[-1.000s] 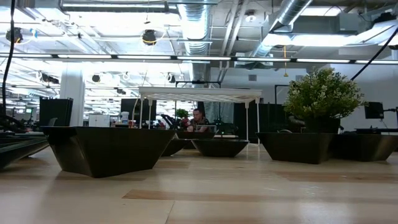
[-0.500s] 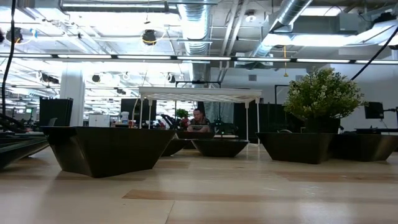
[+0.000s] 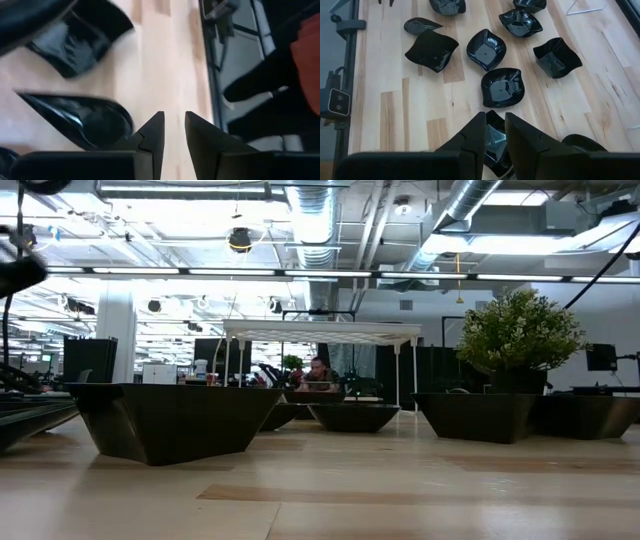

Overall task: Pick & Place Mini shaped plates
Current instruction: Stack the black drop shaped plate on top of the black drop shaped plate on the shelf

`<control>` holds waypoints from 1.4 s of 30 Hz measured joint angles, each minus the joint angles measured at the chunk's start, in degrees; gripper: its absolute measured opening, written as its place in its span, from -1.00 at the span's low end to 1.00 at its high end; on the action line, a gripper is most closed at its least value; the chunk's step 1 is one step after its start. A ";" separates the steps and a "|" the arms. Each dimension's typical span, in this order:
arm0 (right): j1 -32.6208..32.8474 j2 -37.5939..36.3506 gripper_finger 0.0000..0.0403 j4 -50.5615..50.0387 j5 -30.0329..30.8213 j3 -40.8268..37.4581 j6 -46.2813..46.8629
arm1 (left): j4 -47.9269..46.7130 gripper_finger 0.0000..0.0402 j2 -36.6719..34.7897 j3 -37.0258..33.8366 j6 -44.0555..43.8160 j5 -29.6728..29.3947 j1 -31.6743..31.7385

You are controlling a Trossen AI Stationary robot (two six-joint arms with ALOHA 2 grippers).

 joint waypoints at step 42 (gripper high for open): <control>0.11 0.00 -0.67 -3.32 -0.07 0.01 -1.05 | -12.80 -0.71 2.56 2.41 -50.76 8.07 5.53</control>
